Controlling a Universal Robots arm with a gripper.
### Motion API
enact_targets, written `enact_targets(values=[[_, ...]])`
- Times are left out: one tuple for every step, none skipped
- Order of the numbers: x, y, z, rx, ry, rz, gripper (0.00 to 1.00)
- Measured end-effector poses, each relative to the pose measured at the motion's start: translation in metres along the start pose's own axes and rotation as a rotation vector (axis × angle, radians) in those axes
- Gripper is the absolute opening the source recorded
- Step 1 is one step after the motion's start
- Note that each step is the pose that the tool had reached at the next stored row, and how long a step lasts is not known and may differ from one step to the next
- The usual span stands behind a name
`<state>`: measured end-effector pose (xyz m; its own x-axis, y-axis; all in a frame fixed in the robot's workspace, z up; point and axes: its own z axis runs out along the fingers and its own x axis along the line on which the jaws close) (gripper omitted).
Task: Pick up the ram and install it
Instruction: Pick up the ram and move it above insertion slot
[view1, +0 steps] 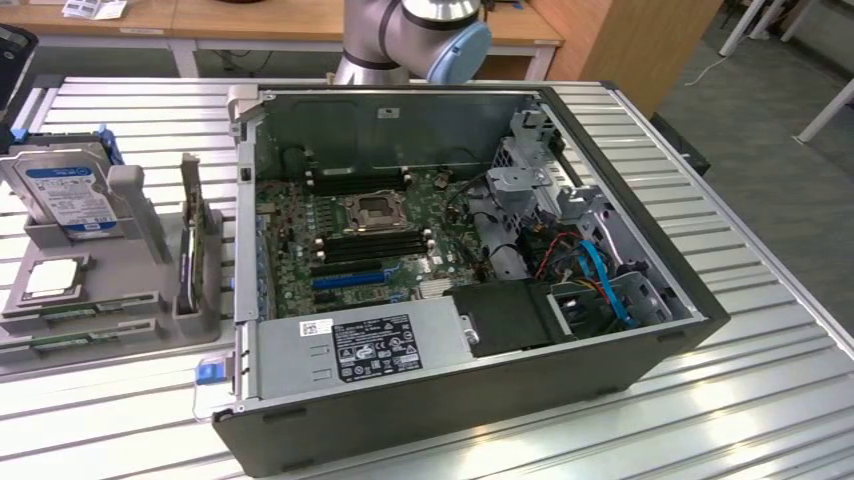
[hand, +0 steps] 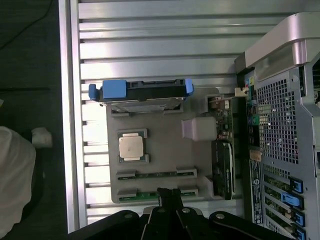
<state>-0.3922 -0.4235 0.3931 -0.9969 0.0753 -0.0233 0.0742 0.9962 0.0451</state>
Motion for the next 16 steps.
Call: enact_targets(values=[[0.0000,0.0000,0.0000,0.0000,0.0000,0.000,0.10],[0.0000,0.0000,0.0000,0.0000,0.0000,0.000,0.10],[0.0000,0.0000,0.0000,0.0000,0.0000,0.000,0.10],[0.0000,0.0000,0.0000,0.0000,0.0000,0.000,0.10],[0.0000,0.0000,0.0000,0.0000,0.0000,0.000,0.10],[0.0000,0.0000,0.0000,0.0000,0.0000,0.000,0.10],[0.0000,0.0000,0.0000,-0.0001,0.0000,-0.002,0.10],[0.0000,0.0000,0.0000,-0.0001,0.0003,-0.006,0.10],[0.0001,0.0000,0.0000,-0.0003,0.0005,-0.013,0.10],[0.0001,0.0000,0.0000,-0.0005,0.0009,-0.021,0.10],[0.0000,0.0000,0.0000,-0.0007,0.0014,-0.030,0.10],[0.0000,0.0000,0.0000,-0.0009,0.0018,-0.041,0.10],[0.0000,0.0000,0.0000,-0.0012,0.0023,-0.052,0.10],[0.0000,0.0000,0.0000,-0.0015,0.0028,-0.063,0.10],[0.0000,0.0000,0.0000,-0.0017,0.0034,-0.075,0.10],[0.0000,0.0000,0.0000,-0.0020,0.0039,-0.087,0.10]])
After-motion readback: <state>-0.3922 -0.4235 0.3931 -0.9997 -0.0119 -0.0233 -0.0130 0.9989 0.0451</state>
